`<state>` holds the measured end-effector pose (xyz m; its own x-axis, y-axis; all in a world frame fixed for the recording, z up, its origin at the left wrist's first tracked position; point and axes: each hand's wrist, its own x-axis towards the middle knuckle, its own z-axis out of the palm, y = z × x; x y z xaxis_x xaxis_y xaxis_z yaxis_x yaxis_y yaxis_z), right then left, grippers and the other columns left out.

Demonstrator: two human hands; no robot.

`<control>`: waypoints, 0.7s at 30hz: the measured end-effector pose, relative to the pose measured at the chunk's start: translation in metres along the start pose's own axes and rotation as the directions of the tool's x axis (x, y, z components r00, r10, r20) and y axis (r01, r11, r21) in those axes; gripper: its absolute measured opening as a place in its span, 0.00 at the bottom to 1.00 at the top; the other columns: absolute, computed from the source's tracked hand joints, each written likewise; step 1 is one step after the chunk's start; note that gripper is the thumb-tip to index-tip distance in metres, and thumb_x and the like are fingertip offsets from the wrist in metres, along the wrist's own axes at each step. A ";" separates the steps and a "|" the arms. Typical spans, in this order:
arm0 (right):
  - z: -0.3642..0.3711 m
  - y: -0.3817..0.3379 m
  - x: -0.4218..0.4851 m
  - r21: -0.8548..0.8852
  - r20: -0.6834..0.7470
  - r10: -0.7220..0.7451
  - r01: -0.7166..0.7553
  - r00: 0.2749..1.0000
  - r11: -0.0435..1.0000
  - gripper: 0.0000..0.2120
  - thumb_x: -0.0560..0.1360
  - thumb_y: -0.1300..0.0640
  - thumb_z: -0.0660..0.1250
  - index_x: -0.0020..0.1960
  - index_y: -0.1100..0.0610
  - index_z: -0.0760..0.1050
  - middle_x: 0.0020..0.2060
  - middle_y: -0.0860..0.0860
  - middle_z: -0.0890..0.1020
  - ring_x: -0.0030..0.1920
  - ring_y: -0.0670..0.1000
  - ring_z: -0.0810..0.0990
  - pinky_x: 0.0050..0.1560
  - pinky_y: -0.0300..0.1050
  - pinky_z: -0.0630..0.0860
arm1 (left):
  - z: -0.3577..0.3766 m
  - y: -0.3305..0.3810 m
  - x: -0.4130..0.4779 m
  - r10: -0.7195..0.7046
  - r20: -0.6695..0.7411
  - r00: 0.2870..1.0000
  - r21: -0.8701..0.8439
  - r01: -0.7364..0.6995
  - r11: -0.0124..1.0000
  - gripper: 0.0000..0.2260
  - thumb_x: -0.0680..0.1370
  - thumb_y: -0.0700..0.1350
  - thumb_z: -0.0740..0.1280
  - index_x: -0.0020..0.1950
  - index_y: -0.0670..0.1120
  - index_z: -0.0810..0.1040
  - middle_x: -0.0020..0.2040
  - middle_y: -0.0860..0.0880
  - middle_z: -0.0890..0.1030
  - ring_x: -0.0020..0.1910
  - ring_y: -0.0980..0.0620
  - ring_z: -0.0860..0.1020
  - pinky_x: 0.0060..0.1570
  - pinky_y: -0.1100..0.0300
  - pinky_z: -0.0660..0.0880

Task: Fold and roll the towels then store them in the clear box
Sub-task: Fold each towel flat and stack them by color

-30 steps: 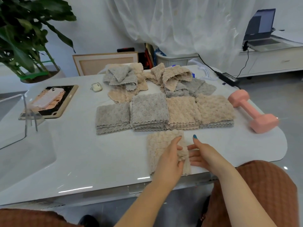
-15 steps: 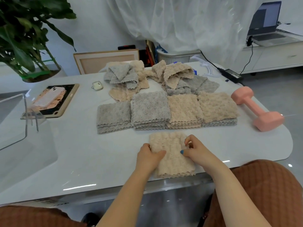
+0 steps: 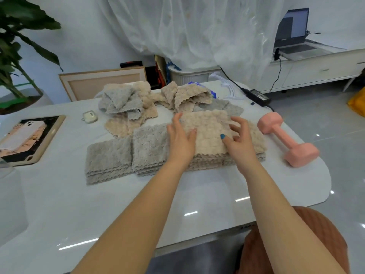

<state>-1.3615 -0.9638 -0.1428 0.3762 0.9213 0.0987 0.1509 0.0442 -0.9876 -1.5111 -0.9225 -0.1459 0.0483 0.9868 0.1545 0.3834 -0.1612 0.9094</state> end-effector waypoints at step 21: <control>0.030 0.060 0.014 -0.584 0.006 -0.164 0.137 0.986 0.800 0.18 0.78 0.64 0.59 0.67 0.59 0.72 0.56 0.56 0.73 0.50 0.52 0.74 0.48 0.38 0.65 | 0.011 -0.061 0.003 0.244 0.070 0.967 0.797 -0.201 0.570 0.17 0.81 0.52 0.54 0.65 0.49 0.74 0.62 0.48 0.76 0.59 0.47 0.74 0.54 0.50 0.69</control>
<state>-1.3748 -0.9371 -0.2039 0.3410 0.9038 0.2587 0.7059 -0.0644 -0.7054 -1.5245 -0.9097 -0.2051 0.2046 0.9163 0.3443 0.9437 -0.2781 0.1792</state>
